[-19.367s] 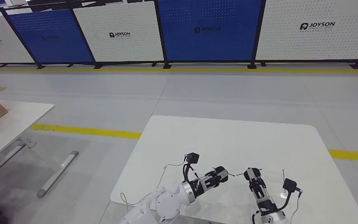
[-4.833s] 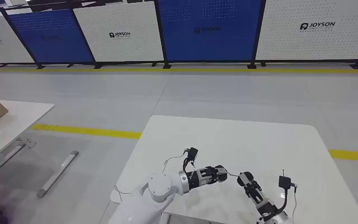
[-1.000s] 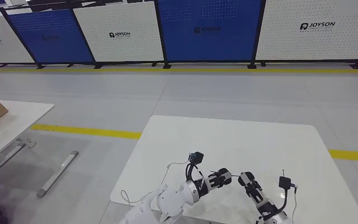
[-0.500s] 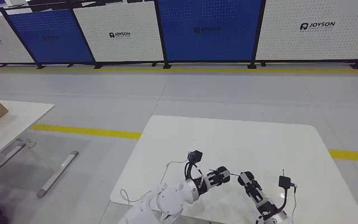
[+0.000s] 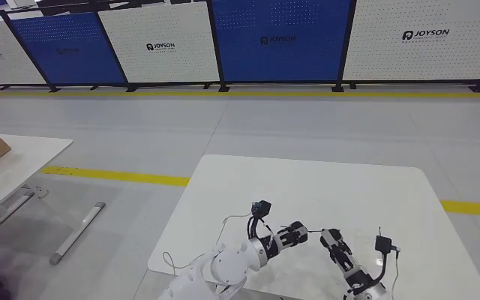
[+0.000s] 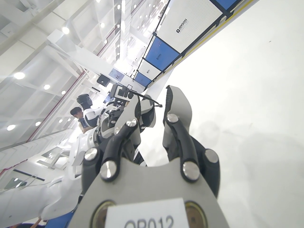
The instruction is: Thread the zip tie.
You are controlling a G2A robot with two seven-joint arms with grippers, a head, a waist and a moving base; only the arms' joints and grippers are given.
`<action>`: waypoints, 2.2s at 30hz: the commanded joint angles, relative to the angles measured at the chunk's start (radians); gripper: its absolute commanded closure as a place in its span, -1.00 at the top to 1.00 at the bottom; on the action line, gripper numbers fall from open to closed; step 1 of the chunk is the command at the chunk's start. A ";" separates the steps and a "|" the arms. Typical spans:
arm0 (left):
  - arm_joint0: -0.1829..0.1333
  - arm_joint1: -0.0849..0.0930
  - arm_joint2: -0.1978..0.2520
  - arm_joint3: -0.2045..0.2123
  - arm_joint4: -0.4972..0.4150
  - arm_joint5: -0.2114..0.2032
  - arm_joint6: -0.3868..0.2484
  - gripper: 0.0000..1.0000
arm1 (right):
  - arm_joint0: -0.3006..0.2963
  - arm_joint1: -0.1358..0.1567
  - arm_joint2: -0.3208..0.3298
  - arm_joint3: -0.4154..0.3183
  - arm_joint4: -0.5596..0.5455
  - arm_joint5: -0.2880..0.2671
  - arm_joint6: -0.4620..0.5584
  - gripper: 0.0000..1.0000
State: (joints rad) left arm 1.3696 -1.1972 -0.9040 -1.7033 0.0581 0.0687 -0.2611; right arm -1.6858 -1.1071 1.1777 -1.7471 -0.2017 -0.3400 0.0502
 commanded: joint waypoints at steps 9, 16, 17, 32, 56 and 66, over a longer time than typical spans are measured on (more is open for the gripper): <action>0.010 -0.002 0.010 -0.004 0.001 0.000 0.010 -1.00 | -0.009 0.002 0.005 -0.010 0.001 0.000 -0.025 -0.86; 0.020 -0.001 0.008 -0.017 0.006 -0.003 0.012 -1.00 | -0.009 0.003 0.002 -0.009 -0.002 0.000 -0.035 -1.00; 0.021 -0.001 0.008 -0.017 0.005 -0.005 0.011 -1.00 | -0.009 0.003 0.001 -0.009 -0.002 0.000 -0.036 -1.00; 0.029 0.003 0.003 -0.025 0.010 -0.034 -0.021 -1.00 | -0.002 0.005 -0.008 0.000 -0.002 0.000 -0.015 -1.00; 0.052 0.002 0.002 -0.047 0.087 -0.027 0.106 1.00 | 0.003 -0.003 -0.003 0.013 0.043 0.000 -0.079 -1.00; 0.054 0.001 0.002 -0.043 0.139 -0.031 0.158 1.00 | 0.003 -0.010 0.006 0.025 0.037 0.008 -0.085 -1.00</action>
State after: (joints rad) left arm 1.4219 -1.1958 -0.9031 -1.7475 0.1679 0.0396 -0.1309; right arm -1.6831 -1.1164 1.1836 -1.7221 -0.1654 -0.3335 -0.0339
